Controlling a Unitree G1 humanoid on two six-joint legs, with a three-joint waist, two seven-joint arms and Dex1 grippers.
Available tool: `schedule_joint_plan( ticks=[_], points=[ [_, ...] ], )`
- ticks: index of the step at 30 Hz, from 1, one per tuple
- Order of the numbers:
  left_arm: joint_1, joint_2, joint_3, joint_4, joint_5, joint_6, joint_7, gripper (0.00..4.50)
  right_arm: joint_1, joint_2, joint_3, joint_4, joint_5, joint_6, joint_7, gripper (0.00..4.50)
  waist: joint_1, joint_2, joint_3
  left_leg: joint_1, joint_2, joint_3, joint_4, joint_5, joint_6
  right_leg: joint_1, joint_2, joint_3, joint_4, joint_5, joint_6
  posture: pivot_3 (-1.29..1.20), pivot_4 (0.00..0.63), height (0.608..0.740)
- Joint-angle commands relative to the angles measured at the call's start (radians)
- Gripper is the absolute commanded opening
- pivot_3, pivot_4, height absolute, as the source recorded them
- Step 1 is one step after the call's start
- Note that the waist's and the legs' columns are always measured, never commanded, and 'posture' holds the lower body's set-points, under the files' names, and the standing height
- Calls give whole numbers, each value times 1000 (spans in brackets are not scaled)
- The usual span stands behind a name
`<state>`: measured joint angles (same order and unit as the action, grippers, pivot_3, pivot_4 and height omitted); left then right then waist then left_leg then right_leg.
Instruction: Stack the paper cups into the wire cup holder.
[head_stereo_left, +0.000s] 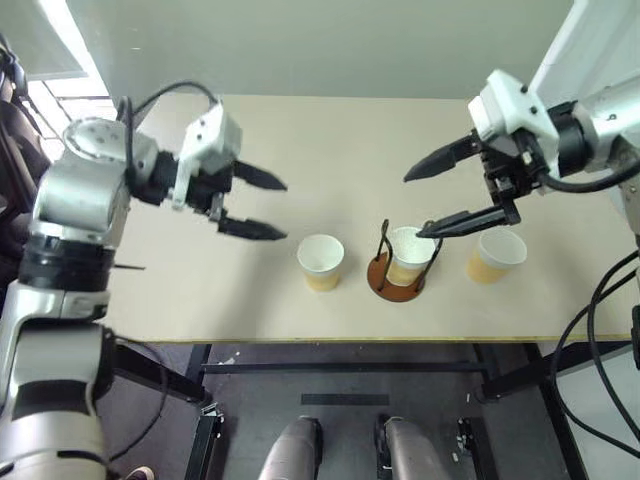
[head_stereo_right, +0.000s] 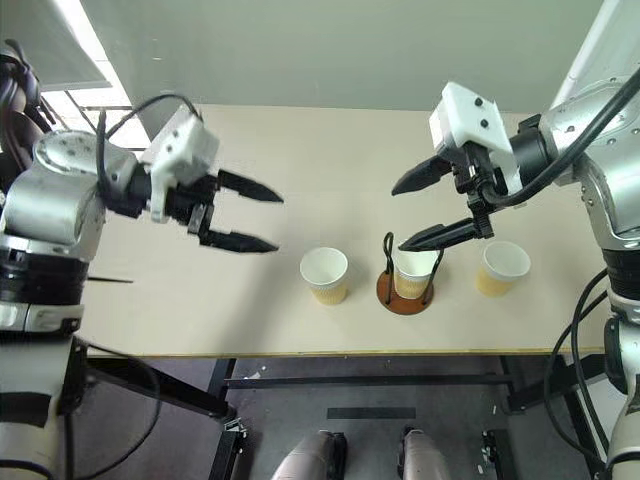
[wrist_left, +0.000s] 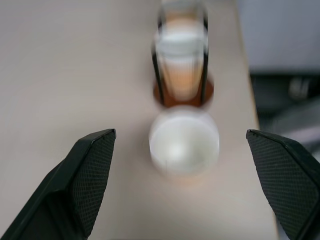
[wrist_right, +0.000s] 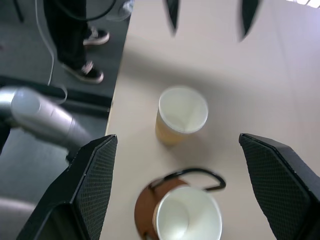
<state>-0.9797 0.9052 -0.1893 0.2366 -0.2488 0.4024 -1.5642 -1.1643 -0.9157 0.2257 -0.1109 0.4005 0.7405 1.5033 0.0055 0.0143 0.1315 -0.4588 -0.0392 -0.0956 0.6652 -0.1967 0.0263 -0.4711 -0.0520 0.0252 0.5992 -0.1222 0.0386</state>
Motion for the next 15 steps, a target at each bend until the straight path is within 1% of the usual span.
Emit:
schedule_joint_plan(
  ticks=[1,4,9,15],
  points=[
    [25,52,-31,-45,80,-130,-30,4500,-8,6,-55,-45,33,37,-44,3938,1,0,0,0,0,0,0,0,-1,0,0,0,0,0,0,0,150,740],
    [41,55,-47,-47,104,-187,-33,4500,-1,16,-60,-49,38,39,-69,3938,4,0,0,-1,0,0,1,1,-1,-1,0,0,3,0,-1,0,150,740],
    [36,-21,-58,16,162,-304,57,4500,10,35,-53,-41,30,9,-99,3938,6,0,0,0,-1,0,2,1,-2,-2,-1,1,6,-1,-2,0,150,740],
    [62,-81,-70,34,169,-328,48,4500,38,25,-45,-49,30,-8,-92,3938,3,0,0,-1,0,0,1,2,-3,-5,-1,1,10,-1,-3,0,150,740]
  ],
)
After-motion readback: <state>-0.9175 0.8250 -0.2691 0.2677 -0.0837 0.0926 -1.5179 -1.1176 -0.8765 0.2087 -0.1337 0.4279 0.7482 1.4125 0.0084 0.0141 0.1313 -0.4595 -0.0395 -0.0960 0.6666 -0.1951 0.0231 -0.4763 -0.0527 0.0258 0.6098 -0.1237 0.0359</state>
